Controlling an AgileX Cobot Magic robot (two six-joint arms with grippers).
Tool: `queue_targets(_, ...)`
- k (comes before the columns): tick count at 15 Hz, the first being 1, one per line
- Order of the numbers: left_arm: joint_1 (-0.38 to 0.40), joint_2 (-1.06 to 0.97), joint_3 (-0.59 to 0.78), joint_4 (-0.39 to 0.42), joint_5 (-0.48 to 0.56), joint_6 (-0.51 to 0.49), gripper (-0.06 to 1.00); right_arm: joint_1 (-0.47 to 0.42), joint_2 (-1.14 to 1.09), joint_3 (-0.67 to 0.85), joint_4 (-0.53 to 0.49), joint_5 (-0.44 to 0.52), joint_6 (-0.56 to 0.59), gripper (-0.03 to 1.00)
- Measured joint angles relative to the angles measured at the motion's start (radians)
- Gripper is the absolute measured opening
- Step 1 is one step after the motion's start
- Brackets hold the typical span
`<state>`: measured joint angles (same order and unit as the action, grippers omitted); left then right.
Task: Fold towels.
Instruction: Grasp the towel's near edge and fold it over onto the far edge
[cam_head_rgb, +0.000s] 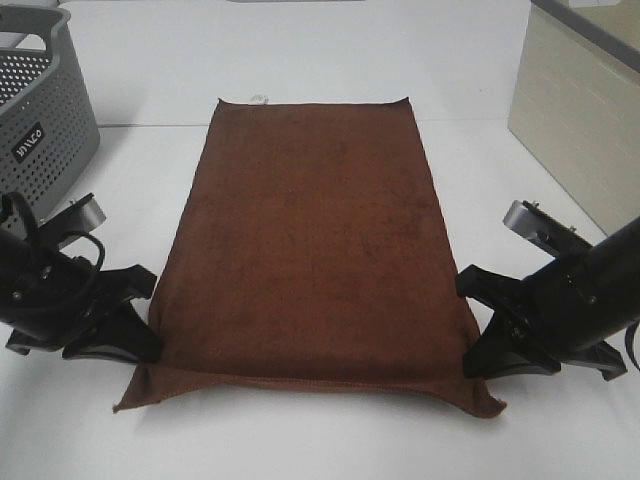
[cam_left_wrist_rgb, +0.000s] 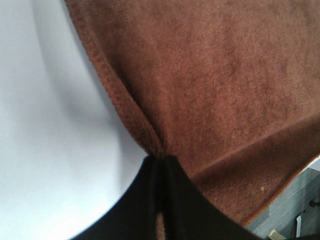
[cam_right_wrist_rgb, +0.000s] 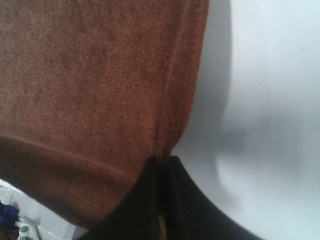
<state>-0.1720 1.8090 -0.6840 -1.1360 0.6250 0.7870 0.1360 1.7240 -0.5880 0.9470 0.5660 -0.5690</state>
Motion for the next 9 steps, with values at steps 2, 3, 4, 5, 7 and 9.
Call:
queue_targets(2, 0.0, -0.074, 0.083, 0.006, 0.004, -0.005, 0.01, 0.003, -0.043, 0.056, 0.0, 0.019, 0.0, 0.0)
queue_targets(3, 0.0, -0.113, 0.126, 0.006, 0.006, -0.007, 0.01, 0.004, -0.057, 0.082, 0.0, 0.032, 0.0, 0.0)
queue_targets(4, 0.0, -0.144, 0.168, 0.006, 0.01, -0.008, 0.01, 0.004, -0.071, 0.109, 0.0, 0.043, 0.0, 0.0)
queue_targets(5, 0.0, -0.173, 0.202, 0.006, 0.015, -0.01, 0.01, 0.004, -0.088, 0.139, 0.0, 0.053, 0.0, 0.0)
queue_targets(7, 0.0, -0.218, 0.252, 0.006, 0.038, -0.012, 0.01, 0.005, -0.12, 0.191, 0.0, 0.059, 0.0, 0.0)
queue_targets(9, 0.0, -0.23, 0.262, -0.005, 0.055, -0.012, 0.01, 0.005, -0.146, 0.203, -0.001, 0.062, 0.0, 0.0)
